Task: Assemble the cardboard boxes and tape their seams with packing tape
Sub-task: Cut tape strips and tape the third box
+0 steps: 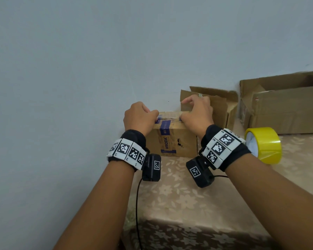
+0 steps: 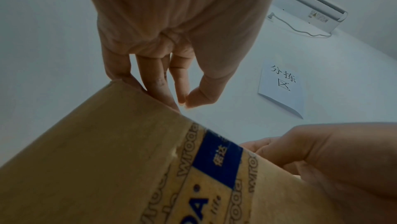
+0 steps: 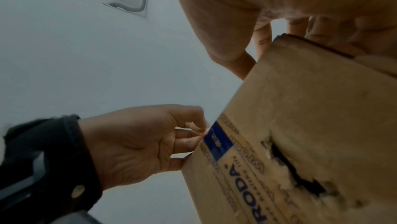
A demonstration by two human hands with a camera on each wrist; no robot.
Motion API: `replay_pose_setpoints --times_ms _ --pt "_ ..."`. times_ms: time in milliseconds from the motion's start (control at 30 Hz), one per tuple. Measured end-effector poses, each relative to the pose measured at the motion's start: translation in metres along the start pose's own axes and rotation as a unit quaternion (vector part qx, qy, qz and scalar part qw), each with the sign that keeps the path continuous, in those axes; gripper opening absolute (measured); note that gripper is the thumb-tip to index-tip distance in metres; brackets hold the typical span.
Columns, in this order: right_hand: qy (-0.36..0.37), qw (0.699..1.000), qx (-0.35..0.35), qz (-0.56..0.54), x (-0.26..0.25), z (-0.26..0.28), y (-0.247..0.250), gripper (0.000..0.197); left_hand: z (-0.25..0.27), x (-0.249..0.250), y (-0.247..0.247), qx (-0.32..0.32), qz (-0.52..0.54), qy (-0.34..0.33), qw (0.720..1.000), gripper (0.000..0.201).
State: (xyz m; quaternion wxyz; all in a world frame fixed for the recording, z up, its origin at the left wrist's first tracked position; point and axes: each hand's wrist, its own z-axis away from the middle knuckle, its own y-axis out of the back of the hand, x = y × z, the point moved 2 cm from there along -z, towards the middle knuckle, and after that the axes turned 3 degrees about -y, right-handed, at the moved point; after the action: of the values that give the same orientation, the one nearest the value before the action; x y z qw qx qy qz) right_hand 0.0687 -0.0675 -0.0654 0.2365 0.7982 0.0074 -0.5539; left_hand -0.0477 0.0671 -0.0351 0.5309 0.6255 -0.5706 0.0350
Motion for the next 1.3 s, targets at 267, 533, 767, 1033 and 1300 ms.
replay_pose_setpoints --times_ms 267,533,767,1033,1300 --pt "0.089 0.992 -0.005 0.090 -0.002 0.011 -0.006 0.027 -0.003 -0.005 -0.001 0.005 0.013 0.003 1.000 0.017" --pt "0.117 0.978 -0.052 0.164 -0.005 0.012 -0.015 0.033 -0.004 -0.009 -0.001 0.021 0.040 -0.002 0.999 0.014" --pt "0.093 0.956 -0.157 0.229 -0.005 0.012 -0.014 0.043 -0.003 -0.015 -0.006 0.029 0.041 -0.001 0.999 0.010" --pt "0.075 0.928 -0.205 0.302 -0.005 0.014 -0.009 0.052 0.001 -0.010 -0.010 0.020 -0.021 -0.040 0.999 0.019" --pt "0.068 0.935 -0.192 0.291 -0.005 0.013 -0.010 0.063 -0.001 -0.012 -0.009 0.038 -0.058 -0.058 0.996 0.033"
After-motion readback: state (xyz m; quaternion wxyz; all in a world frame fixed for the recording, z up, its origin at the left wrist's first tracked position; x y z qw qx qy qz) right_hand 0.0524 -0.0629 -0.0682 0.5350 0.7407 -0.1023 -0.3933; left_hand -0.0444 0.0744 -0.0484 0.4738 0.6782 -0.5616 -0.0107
